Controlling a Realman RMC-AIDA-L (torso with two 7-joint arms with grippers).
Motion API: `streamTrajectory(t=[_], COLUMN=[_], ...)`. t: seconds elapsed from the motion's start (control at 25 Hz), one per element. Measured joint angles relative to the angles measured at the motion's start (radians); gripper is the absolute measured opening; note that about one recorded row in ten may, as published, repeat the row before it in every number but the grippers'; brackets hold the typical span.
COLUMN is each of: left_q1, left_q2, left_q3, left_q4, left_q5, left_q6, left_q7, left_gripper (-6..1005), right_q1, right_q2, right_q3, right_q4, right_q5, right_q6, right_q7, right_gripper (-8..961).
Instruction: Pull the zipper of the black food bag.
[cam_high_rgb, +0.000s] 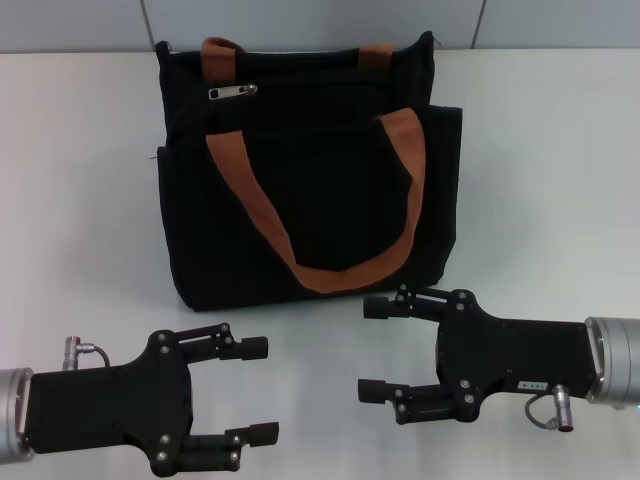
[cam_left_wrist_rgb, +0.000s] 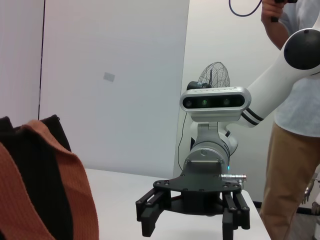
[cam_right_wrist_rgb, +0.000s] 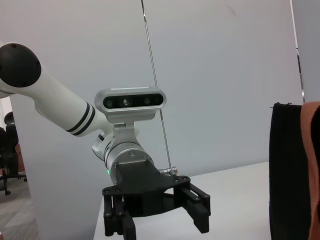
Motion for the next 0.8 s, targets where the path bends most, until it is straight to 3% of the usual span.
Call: streamTrajectory(t=[0.44, 0.8], left_q1=[-0.001, 0.037], left_q2=[-0.001, -0.003], left_q3=[-0.025, -0.317], left_q4=[0.000, -0.093], left_q5=[-0.007, -0.192], left_q6=[-0.001, -0.018], left_q7=[0.017, 0.130], left_gripper=[732, 714], right_q1=[0.003, 0.006], right_q2=[0.000, 0.000], right_q3=[0.000, -0.001], right_q4=[0.000, 0.085], right_q5=[0.005, 0.088], right_q6=[-0.001, -0.006], right_q7=[0.000, -0.103], right_gripper=[834, 835])
